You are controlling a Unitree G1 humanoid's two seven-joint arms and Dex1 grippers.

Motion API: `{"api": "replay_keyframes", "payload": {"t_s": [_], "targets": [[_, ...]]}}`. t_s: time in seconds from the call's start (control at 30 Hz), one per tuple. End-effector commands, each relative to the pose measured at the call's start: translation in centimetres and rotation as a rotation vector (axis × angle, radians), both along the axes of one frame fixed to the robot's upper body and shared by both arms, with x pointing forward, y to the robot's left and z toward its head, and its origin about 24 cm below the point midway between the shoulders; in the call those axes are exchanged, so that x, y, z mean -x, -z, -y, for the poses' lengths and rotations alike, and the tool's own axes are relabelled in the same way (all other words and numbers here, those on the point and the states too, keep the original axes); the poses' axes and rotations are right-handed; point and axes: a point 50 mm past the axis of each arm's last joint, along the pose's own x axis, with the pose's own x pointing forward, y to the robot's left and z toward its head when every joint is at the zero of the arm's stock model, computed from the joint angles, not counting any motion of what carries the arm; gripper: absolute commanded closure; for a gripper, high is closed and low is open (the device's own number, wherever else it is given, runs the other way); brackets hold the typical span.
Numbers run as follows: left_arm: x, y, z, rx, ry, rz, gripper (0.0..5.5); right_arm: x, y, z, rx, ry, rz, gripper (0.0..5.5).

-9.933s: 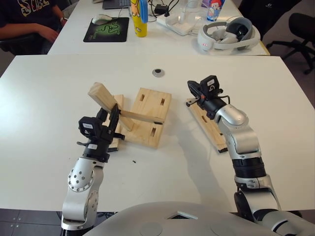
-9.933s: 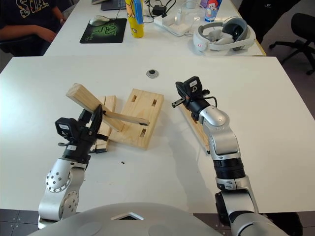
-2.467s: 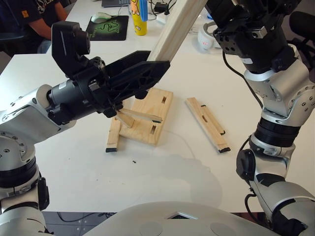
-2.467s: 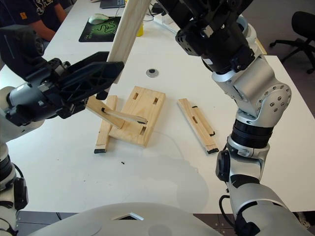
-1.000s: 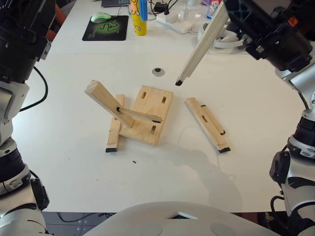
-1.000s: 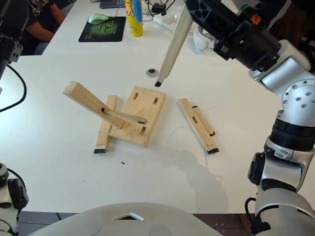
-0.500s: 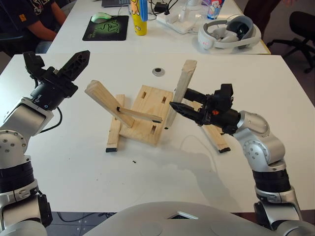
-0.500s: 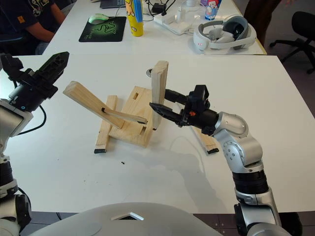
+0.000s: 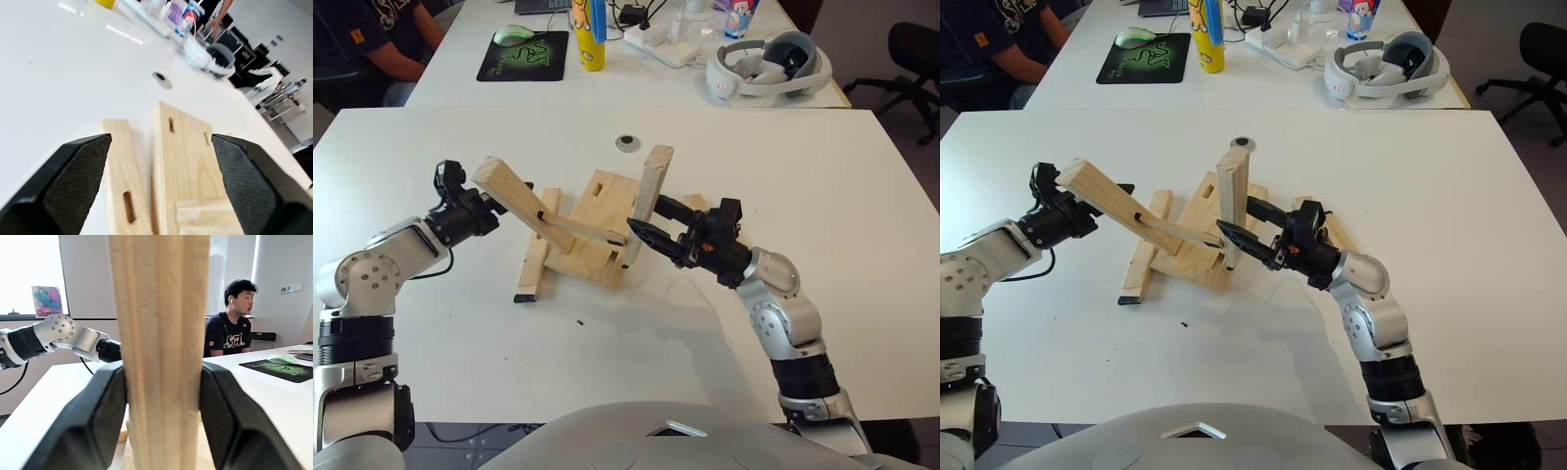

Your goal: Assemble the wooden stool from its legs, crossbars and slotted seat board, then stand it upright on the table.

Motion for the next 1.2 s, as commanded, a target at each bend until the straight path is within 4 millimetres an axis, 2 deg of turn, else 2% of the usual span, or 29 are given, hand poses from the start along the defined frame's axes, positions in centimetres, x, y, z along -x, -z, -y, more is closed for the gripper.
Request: {"api": "replay_keyframes", "payload": {"t_s": [0.03, 0.2, 0.37, 0.5, 0.83, 1.03, 1.2], "targets": [[0.7, 1.6, -0.4, -0.187, 0.088, -0.074, 1.72, 0.4, -0.2, 0.6, -0.016, 0.05, 0.009, 3.43], [0.7, 1.0, 1.2, -0.201, 0.191, -0.036, 1.72, 0.0, -1.5, 1.9, -0.047, 0.105, 0.02, 3.43], [0.8, -0.1, 2.5, -0.318, 0.294, 0.043, 1.72, -2.0, -5.0, 5.0, -0.221, 0.249, 0.033, 3.43], [0.9, -0.5, 3.5, -0.386, 0.339, 0.099, 1.72, -2.8, -7.4, 5.8, -0.352, 0.284, 0.04, 3.43], [1.7, -0.4, 6.3, -0.347, 0.416, 0.113, 1.72, -2.9, -8.7, 6.5, -0.385, 0.303, 0.044, 3.43], [0.8, -0.3, 5.3, -0.379, 0.327, 0.119, 1.72, -3.1, -10.5, 7.9, -0.408, 0.302, 0.081, 3.43], [-0.7, -1.2, 3.7, -0.394, 0.218, 0.146, 1.72, -2.5, -14.2, 7.0, -0.601, 0.185, 0.09, 3.43]]}}
